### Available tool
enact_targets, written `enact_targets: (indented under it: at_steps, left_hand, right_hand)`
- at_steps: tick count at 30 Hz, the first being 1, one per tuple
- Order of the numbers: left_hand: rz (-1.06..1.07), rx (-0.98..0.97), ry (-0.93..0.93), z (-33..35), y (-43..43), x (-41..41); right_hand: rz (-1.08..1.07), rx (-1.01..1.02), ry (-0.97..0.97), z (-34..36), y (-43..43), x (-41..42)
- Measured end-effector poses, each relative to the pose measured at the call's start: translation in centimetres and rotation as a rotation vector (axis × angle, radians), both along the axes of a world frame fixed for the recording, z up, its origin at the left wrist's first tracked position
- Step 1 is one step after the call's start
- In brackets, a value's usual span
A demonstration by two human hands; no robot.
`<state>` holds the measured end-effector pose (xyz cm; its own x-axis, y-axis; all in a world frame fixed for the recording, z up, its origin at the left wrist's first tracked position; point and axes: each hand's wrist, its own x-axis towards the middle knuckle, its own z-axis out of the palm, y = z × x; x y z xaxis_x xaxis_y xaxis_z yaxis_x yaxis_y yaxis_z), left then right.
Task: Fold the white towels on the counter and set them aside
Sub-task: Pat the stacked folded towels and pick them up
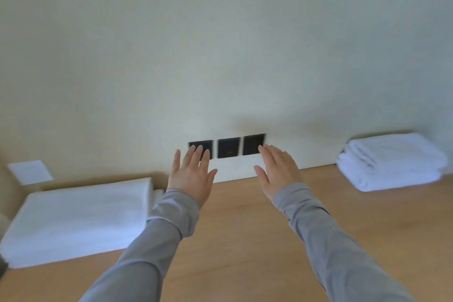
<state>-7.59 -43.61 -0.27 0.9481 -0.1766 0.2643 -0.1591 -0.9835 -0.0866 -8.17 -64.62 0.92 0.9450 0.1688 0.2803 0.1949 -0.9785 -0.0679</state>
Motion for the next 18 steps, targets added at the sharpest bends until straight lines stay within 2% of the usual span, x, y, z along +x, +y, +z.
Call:
enact_targets:
  at_steps: [9,18]
  left_hand:
    - [-0.261,-0.067,-0.085,5.2,-22.4,-1.3]
    - [-0.468,-0.127,-0.075,7.0,-39.4,1.1]
  right_hand:
    - [-0.270,-0.035,-0.047,4.4,-22.2,-6.9]
    - [-0.484,-0.017,-0.018,5.7,-37.9,-8.8]
